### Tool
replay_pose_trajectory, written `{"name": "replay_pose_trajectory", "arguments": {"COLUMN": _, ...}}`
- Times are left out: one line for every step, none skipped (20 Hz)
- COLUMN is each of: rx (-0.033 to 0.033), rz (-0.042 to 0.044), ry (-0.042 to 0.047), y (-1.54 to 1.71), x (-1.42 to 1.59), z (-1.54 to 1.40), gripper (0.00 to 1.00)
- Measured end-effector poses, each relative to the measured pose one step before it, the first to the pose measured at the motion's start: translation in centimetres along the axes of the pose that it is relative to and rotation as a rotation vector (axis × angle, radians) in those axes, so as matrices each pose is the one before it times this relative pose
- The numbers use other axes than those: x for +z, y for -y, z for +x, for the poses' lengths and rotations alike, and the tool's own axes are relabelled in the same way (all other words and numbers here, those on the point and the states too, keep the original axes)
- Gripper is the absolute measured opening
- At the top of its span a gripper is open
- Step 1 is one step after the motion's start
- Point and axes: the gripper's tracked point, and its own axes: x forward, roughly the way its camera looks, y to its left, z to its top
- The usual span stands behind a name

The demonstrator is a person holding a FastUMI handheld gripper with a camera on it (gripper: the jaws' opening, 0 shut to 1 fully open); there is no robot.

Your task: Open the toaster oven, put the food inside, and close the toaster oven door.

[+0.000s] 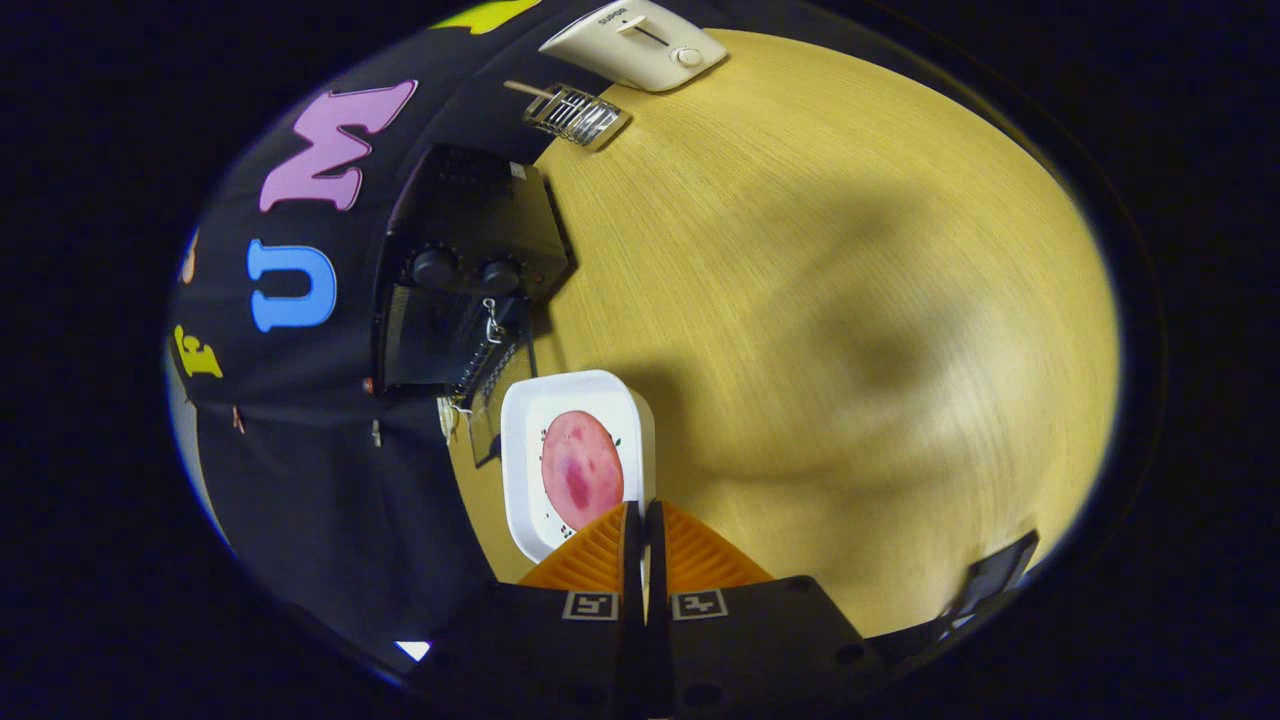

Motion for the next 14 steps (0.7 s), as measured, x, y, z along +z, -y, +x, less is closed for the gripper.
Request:
{"name": "replay_pose_trajectory", "arguments": {"rx": 0.01616, "rz": 0.04229, "ry": 0.01732, "y": -1.148, "x": -0.542, "z": 0.359, "gripper": 0.05}}
{"name": "replay_pose_trajectory", "arguments": {"rx": 0.01483, "rz": 0.04032, "ry": 0.01702, "y": -1.3, "x": -0.608, "z": 0.555, "gripper": 0.05}}
{"name": "replay_pose_trajectory", "arguments": {"rx": 0.01644, "rz": 0.03666, "ry": 0.01396, "y": -1.3, "x": -0.706, "z": 0.752, "gripper": 0.05}}
{"name": "replay_pose_trajectory", "arguments": {"rx": 0.01206, "rz": 0.03129, "ry": 0.01556, "y": -1.261, "x": -0.631, "z": 0.808, "gripper": 0.05}}
{"name": "replay_pose_trajectory", "arguments": {"rx": 0.01496, "rz": 0.02804, "ry": 0.01921, "y": -1.271, "x": -0.707, "z": 0.847, "gripper": 0.05}}
{"name": "replay_pose_trajectory", "arguments": {"rx": 0.01239, "rz": 0.02605, "ry": 0.02234, "y": -1.172, "x": -0.633, "z": 0.754, "gripper": 0.05}}
{"name": "replay_pose_trajectory", "arguments": {"rx": 0.00917, "rz": 0.02848, "ry": 0.02387, "y": -1.017, "x": -0.602, "z": 0.922, "gripper": 0.05}}
{"name": "replay_pose_trajectory", "arguments": {"rx": 0.00636, "rz": 0.03108, "ry": 0.02366, "y": -0.908, "x": -0.541, "z": 0.898, "gripper": 0.05}}
{"name": "replay_pose_trajectory", "arguments": {"rx": -0.00329, "rz": 0.03165, "ry": 0.02472, "y": -0.642, "x": -0.562, "z": 1.08, "gripper": 0.05}}
{"name": "replay_pose_trajectory", "arguments": {"rx": 0.00102, "rz": 0.03125, "ry": 0.02507, "y": -0.913, "x": -0.473, "z": 1.049, "gripper": 0.05}}
{"name": "replay_pose_trajectory", "arguments": {"rx": 0.00296, "rz": 0.02903, "ry": 0.02672, "y": -0.904, "x": -0.448, "z": 0.919, "gripper": 0.05}}
{"name": "replay_pose_trajectory", "arguments": {"rx": 0.00439, "rz": 0.02466, "ry": 0.03101, "y": -0.916, "x": -0.269, "z": 0.864, "gripper": 0.05}}
{"name": "replay_pose_trajectory", "arguments": {"rx": 0.00621, "rz": 0.0197, "ry": 0.03195, "y": -1.091, "x": -0.156, "z": 0.93, "gripper": 0.05}}
{"name": "replay_pose_trajectory", "arguments": {"rx": 0.0114, "rz": 0.01872, "ry": 0.03373, "y": -1.001, "x": -0.072, "z": 1.042, "gripper": 0.05}}
